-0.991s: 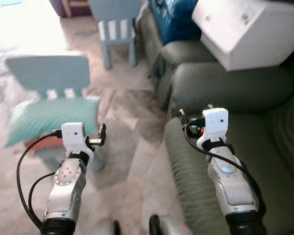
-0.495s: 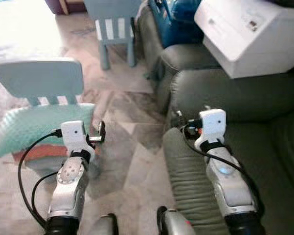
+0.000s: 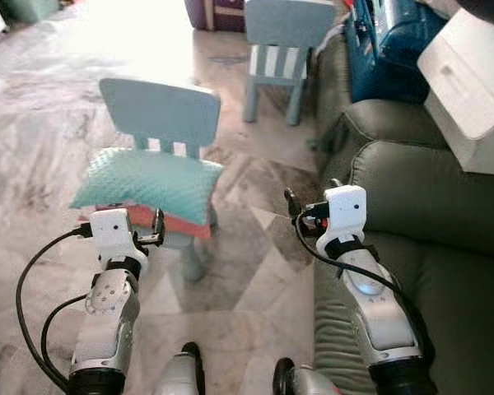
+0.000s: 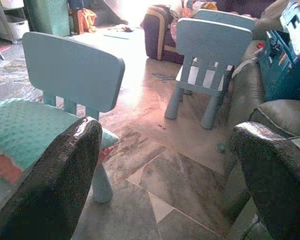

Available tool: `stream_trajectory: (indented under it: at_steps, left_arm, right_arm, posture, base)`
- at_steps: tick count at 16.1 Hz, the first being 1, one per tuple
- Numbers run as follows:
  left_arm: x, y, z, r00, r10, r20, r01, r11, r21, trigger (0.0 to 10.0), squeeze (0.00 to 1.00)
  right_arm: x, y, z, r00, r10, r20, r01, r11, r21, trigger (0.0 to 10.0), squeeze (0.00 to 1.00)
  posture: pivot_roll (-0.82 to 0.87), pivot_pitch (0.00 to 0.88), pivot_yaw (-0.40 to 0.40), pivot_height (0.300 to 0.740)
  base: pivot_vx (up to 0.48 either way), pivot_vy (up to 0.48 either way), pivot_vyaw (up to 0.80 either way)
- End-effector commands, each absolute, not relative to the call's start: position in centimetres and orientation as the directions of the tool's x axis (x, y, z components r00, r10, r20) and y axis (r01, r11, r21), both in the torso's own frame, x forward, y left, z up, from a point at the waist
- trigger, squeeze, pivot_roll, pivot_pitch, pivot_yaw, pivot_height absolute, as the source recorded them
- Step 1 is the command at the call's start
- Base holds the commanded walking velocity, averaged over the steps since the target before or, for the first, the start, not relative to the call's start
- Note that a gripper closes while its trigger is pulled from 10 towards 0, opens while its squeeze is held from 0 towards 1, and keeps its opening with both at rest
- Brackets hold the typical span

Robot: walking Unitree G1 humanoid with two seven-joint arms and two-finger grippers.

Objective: Move the pillow to the sofa

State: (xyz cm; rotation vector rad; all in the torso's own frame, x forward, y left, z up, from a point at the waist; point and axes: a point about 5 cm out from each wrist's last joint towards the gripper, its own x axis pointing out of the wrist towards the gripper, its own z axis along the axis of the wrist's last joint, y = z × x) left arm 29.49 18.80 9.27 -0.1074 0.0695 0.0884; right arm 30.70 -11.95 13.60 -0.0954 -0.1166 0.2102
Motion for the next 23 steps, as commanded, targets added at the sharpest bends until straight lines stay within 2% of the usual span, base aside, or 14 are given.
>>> stream_trajectory:
  at_steps: [1,23]
  left_arm:
    - [29.41,18.48,9.0,0.993,0.069,-0.091,-0.079,0.99,-0.114,10.0,0.0]
    - [29.27,18.74,8.55,0.989,0.067,-0.129,-0.084,0.988,-0.133,10.0,0.0]
  right_arm:
    - [30.64,-12.49,13.48,0.976,0.195,0.1,-0.185,0.977,-0.103,10.0,0.0]
    - [30.58,-12.41,13.34,0.978,0.189,0.094,-0.18,0.979,-0.098,10.0,0.0]
  posture:
    - [-0.04,0.222,-0.037,0.74]
    - [-0.04,0.231,-0.032,0.74]
  base:
    - [0.0,0.0,0.0]
    - [0.0,0.474,0.0]
